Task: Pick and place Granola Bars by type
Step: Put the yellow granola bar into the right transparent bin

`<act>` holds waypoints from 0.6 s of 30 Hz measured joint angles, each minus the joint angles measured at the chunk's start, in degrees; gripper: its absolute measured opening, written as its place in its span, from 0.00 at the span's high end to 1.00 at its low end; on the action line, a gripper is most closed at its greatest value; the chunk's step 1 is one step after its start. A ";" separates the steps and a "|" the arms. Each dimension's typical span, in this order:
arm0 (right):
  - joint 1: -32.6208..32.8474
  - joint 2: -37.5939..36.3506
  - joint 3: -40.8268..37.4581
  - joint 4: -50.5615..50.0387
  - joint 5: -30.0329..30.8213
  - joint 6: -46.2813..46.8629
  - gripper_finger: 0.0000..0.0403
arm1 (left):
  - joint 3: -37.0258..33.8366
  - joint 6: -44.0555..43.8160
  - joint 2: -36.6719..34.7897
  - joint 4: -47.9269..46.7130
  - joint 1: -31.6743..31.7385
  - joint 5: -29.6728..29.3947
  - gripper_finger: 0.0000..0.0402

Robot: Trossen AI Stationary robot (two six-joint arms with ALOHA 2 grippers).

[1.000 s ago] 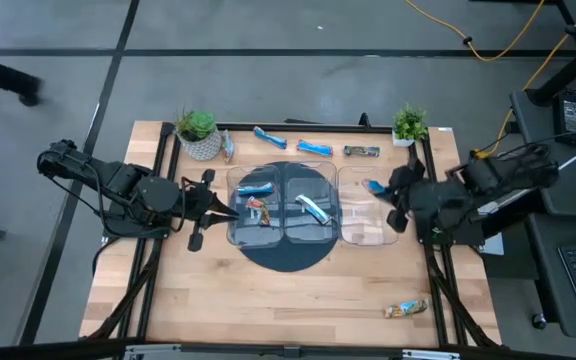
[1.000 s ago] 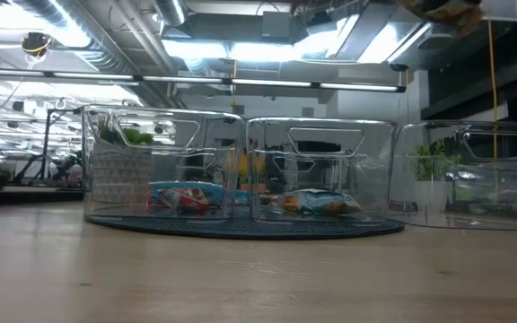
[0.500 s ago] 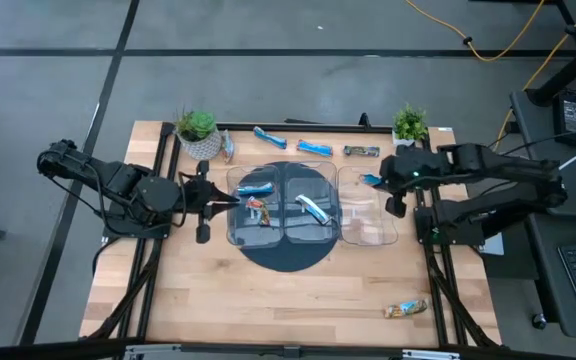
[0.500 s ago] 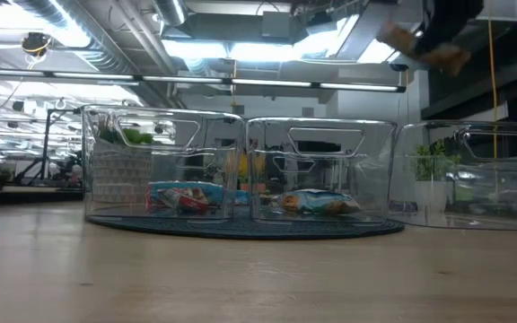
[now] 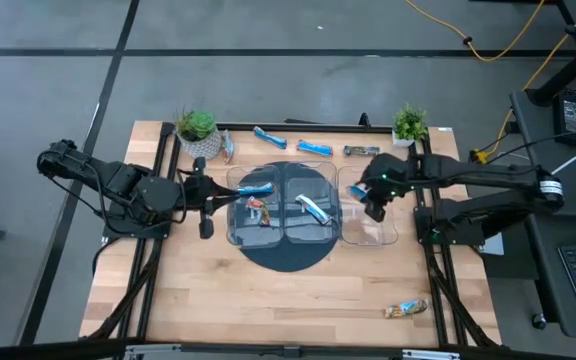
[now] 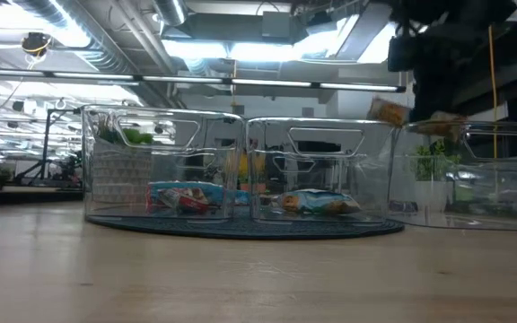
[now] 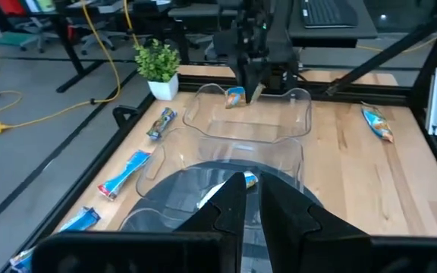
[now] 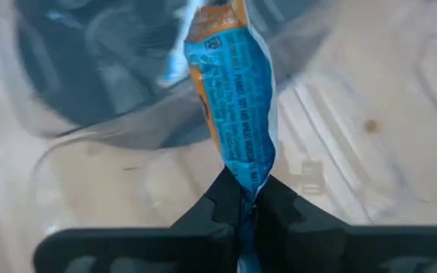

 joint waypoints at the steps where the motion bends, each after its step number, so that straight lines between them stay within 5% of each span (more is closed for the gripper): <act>1: -0.52 0.61 0.01 -0.08 0.36 0.43 0.94 | 0.01 -0.10 0.00 0.00 0.00 -0.11 0.92; 18: -9.08 16.89 0.02 2.02 0.48 -2.94 0.95 | 0.01 -0.09 0.02 -0.92 0.00 -1.11 0.92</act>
